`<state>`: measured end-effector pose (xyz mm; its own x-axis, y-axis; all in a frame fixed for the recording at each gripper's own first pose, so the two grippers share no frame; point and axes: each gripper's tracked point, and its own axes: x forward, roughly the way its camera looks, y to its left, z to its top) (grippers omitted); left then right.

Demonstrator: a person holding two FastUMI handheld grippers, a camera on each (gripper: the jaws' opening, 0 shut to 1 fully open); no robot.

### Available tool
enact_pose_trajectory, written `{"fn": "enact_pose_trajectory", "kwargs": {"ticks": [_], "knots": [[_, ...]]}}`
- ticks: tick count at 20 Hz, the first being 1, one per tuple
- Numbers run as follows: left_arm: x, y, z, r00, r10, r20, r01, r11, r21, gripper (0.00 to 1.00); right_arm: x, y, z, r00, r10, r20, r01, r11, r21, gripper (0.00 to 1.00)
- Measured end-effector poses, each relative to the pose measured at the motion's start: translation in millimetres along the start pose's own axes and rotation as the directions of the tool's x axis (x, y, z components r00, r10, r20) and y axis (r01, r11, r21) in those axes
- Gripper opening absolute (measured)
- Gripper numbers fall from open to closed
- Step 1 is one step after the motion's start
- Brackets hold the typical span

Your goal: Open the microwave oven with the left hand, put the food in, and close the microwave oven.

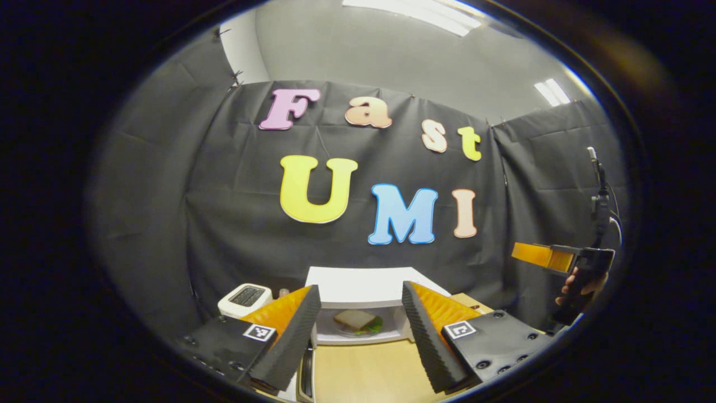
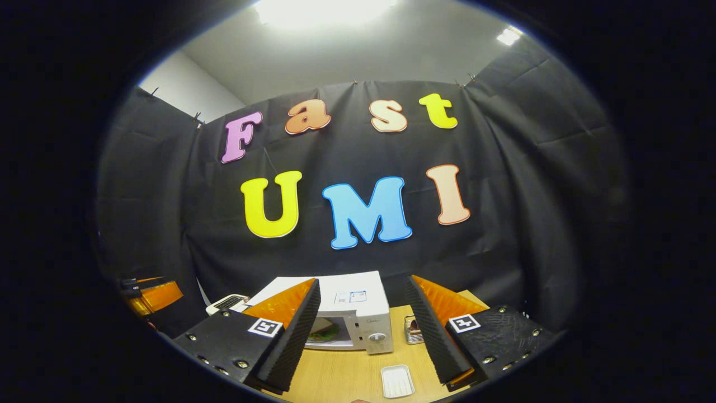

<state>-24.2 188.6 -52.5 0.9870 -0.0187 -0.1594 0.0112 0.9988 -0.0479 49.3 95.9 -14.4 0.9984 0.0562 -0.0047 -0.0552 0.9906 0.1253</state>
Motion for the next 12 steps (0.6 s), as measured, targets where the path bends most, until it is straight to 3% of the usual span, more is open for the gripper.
{"fn": "enact_pose_trajectory", "kwargs": {"ticks": [2, 4, 5, 12], "knots": [[-9, 21, -14, 0.998, 0.035, -0.045, -0.034, 0.999, 0.018, 0.54, -1, 6, 2, 1.000, 0.012, 0.010, -0.012, 1.000, -0.008, 0.92], [-26, 59, -20, 0.988, 0.137, -0.067, -0.134, 0.990, 0.050, 0.14, 4, 12, 3, 1.000, 0.028, 0.010, -0.028, 0.999, -0.016, 0.92], [-33, 63, -24, 0.988, 0.130, -0.079, -0.127, 0.991, 0.039, 0.07, 6, 17, 3, 0.999, 0.040, 0.006, -0.040, 0.999, -0.015, 0.92], [-83, 119, -35, 0.965, 0.231, -0.125, -0.222, 0.971, 0.086, 0.06, 18, 26, -4, 0.998, 0.061, -0.027, -0.061, 0.998, -0.003, 0.92]]}}
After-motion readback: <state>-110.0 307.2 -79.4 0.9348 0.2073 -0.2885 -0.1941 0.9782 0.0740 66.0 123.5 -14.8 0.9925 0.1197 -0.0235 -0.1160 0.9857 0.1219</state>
